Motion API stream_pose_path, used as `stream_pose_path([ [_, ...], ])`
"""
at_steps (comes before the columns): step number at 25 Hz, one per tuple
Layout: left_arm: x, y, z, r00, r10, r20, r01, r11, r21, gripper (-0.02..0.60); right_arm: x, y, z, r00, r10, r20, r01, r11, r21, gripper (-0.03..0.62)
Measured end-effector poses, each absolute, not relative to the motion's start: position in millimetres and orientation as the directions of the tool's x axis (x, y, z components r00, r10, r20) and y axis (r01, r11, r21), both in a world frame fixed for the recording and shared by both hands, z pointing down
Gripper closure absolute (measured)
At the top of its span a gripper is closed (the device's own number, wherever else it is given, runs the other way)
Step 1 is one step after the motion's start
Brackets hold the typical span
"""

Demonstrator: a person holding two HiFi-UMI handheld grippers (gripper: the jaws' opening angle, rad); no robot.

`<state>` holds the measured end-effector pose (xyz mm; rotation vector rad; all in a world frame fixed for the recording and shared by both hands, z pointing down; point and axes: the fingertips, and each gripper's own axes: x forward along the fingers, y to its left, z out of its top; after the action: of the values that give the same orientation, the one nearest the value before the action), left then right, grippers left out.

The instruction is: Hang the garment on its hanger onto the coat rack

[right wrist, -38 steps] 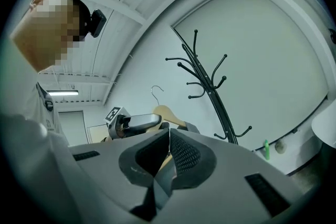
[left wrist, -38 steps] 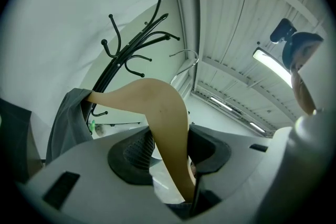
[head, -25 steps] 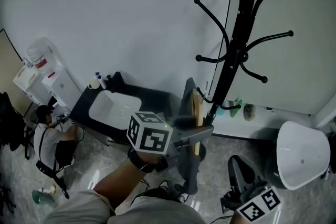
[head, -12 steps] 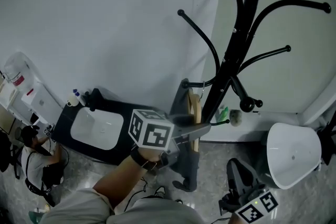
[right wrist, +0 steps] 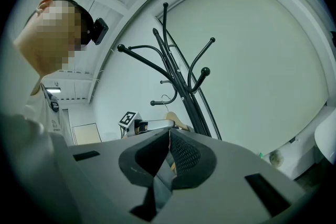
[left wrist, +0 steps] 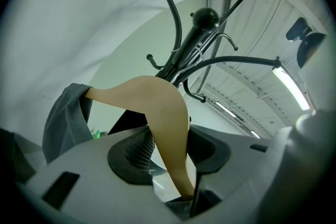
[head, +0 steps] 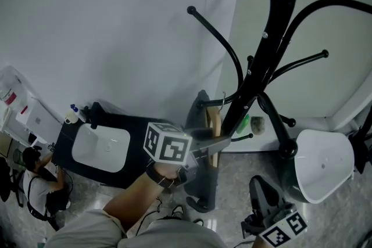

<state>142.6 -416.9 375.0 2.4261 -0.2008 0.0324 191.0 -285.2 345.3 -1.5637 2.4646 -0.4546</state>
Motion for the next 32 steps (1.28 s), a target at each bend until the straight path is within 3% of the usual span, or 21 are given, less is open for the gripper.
stream_pose_path([
  [13, 150.6, -423.1, 402.0, 0.983, -0.131, 0.128, -0.183, -0.743, 0.644, 0.407, 189.3, -295.0, 354.6, -0.434, -0.901, 0.025, -0.845, 0.397, -0.358, 0.577],
  [21, 121.4, -414.1, 394.9, 0.935, -0.280, 0.217, -0.354, -0.782, 0.514, 0.377, 178.3, -297.5, 355.3, -0.488, -0.872, 0.025, -0.818, 0.447, -0.363, 0.577],
  [26, 102.2, -398.1, 380.2, 0.911, -0.357, 0.206, -0.412, -0.786, 0.461, 0.379, 168.5, -293.6, 351.3, -0.523, -0.852, 0.002, -0.799, 0.489, -0.351, 0.577],
  [27, 100.3, -393.2, 376.1, 0.910, -0.367, 0.192, -0.414, -0.786, 0.460, 0.386, 168.5, -292.8, 350.3, -0.524, -0.851, 0.001, -0.798, 0.491, -0.348, 0.577],
  [30, 99.5, -373.1, 366.9, 0.909, -0.385, 0.161, -0.415, -0.795, 0.443, 0.539, 167.0, -288.2, 347.9, -0.523, -0.852, 0.011, -0.808, 0.492, -0.324, 0.579],
  [32, 103.7, -356.5, 364.7, 0.916, -0.374, 0.146, -0.399, -0.811, 0.428, 0.575, 164.8, -283.6, 346.4, -0.523, -0.852, 0.022, -0.818, 0.495, -0.294, 0.579],
])
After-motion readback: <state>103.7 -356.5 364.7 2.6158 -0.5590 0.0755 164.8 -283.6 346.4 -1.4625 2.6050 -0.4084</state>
